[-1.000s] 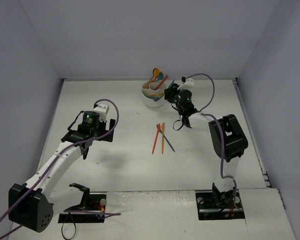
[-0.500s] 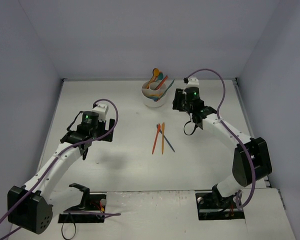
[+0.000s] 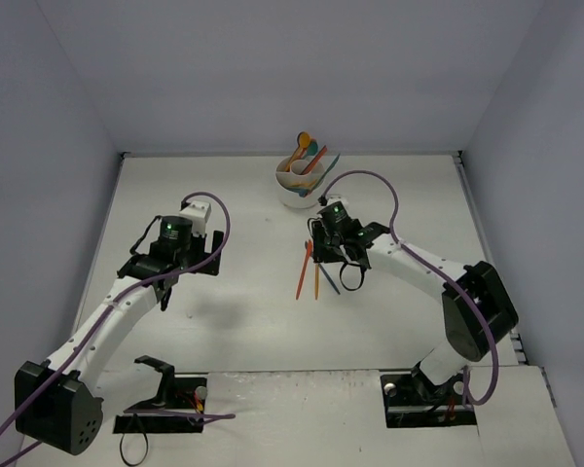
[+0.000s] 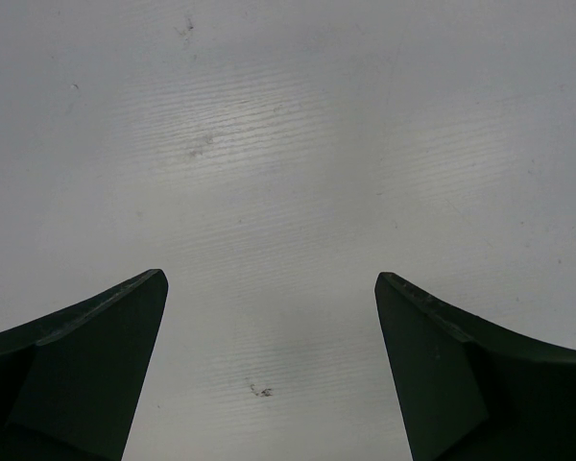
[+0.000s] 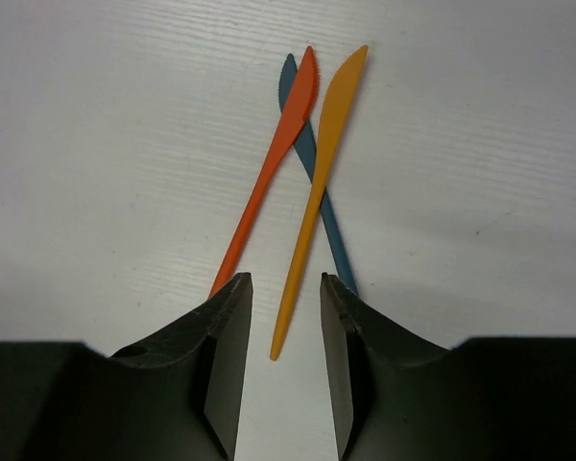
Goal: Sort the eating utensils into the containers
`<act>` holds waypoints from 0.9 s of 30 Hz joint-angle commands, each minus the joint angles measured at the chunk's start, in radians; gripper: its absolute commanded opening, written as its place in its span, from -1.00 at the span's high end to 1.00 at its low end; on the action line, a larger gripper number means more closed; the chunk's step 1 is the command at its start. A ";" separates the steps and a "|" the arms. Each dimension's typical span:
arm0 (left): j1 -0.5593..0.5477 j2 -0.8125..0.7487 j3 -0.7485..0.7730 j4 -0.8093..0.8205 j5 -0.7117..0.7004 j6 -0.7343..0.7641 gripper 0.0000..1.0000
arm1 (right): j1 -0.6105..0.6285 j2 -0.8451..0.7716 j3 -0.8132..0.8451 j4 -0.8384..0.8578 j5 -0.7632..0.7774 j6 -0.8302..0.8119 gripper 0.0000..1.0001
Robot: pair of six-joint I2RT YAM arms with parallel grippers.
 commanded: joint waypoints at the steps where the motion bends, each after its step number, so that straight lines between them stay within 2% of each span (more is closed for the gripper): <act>1: -0.006 -0.008 0.020 0.035 0.001 -0.003 -0.76 | -0.002 0.078 0.047 -0.010 0.068 0.102 0.39; 13: -0.006 -0.010 0.017 0.031 -0.004 -0.002 -0.76 | -0.026 0.209 0.128 -0.002 0.076 0.136 0.42; 20: -0.006 -0.010 0.017 0.032 -0.007 0.000 -0.76 | -0.123 0.207 0.139 0.046 -0.077 0.027 0.45; 27: -0.006 -0.003 0.017 0.031 -0.008 0.001 -0.76 | -0.218 0.243 0.175 0.063 -0.282 -0.090 0.31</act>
